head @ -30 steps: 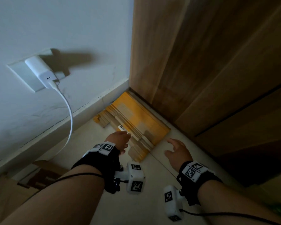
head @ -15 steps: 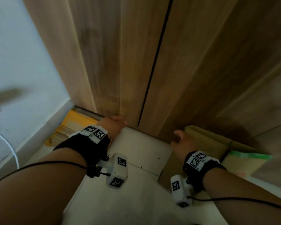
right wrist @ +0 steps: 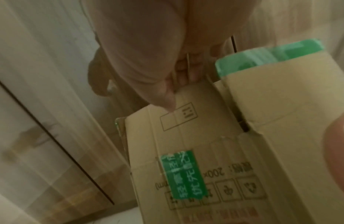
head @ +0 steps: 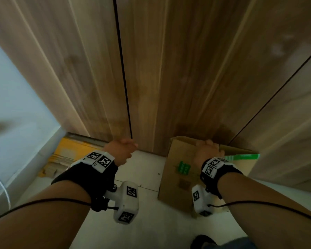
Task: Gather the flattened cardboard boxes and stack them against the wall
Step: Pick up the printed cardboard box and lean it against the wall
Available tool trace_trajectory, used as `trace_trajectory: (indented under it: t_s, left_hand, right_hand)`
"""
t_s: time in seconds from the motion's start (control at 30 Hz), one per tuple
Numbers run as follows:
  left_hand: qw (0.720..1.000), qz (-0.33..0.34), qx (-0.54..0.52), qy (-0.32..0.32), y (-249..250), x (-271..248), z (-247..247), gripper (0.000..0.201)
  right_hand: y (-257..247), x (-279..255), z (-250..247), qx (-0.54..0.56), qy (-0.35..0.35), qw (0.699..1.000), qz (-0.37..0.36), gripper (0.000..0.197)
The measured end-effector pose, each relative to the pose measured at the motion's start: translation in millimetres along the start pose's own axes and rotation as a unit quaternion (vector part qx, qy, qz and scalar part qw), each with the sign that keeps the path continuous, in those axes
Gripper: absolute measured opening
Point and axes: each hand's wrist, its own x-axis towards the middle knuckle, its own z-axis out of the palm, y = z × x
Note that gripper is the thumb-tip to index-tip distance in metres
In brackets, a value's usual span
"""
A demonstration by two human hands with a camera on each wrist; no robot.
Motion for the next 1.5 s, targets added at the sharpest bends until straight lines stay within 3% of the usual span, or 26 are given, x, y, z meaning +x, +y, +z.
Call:
trace_trajectory:
  t_s: [0.17,0.3,0.43,0.6,0.77,0.93,1.0,1.07,1.13,1.27,1.33,1.5]
  left_hand:
    - [0.999,-0.020,0.048,-0.001,-2,-17,5,0.038]
    - [0.993,-0.040,0.113,-0.018,1,-31,8,0.049]
    - [0.976,-0.002,0.216,-0.038,1,-47,11,0.068]
    - [0.987,0.028,0.159,-0.013,0,-67,-1,0.096]
    - [0.980,0.043,0.167,0.094,-2,-89,-16,0.085]
    - [0.968,0.033,0.211,0.128,-11,-99,-39,0.039]
    - [0.971,0.037,0.185,0.147,-14,-101,-48,0.032]
    - [0.975,0.031,0.150,0.159,-18,-100,-57,0.036]
    - [0.978,0.015,0.123,0.165,-20,-101,-66,0.043]
    - [0.982,0.001,0.061,0.180,-25,-100,-83,0.049]
    - [0.983,0.002,0.029,0.183,-26,-99,-87,0.048]
    - [0.987,0.023,-0.053,0.150,-30,-95,-92,0.034]
  right_hand:
    - [6,-8,0,-0.042,-0.026,0.998,-0.044,0.041]
    - [4,-24,-4,0.037,-0.036,0.994,-0.095,0.039]
    - [-7,-51,-25,0.109,-0.008,0.982,-0.151,0.039]
    - [-17,-89,-46,0.202,0.026,0.950,-0.236,0.035]
    - [-32,-121,-59,0.288,0.071,0.905,-0.304,0.026]
    - [-53,-134,-47,0.328,0.064,0.880,-0.338,0.016]
    - [-61,-132,-46,0.325,0.090,0.880,-0.334,0.012]
    - [-67,-128,-48,0.291,0.130,0.891,-0.324,0.018]
    - [-69,-123,-52,0.267,0.162,0.897,-0.313,0.036]
    - [-64,-109,-56,0.264,0.112,0.915,-0.285,0.076]
    - [-63,-104,-54,0.240,0.083,0.922,-0.292,0.079]
    - [-66,-99,-56,0.222,0.111,0.913,-0.322,0.079]
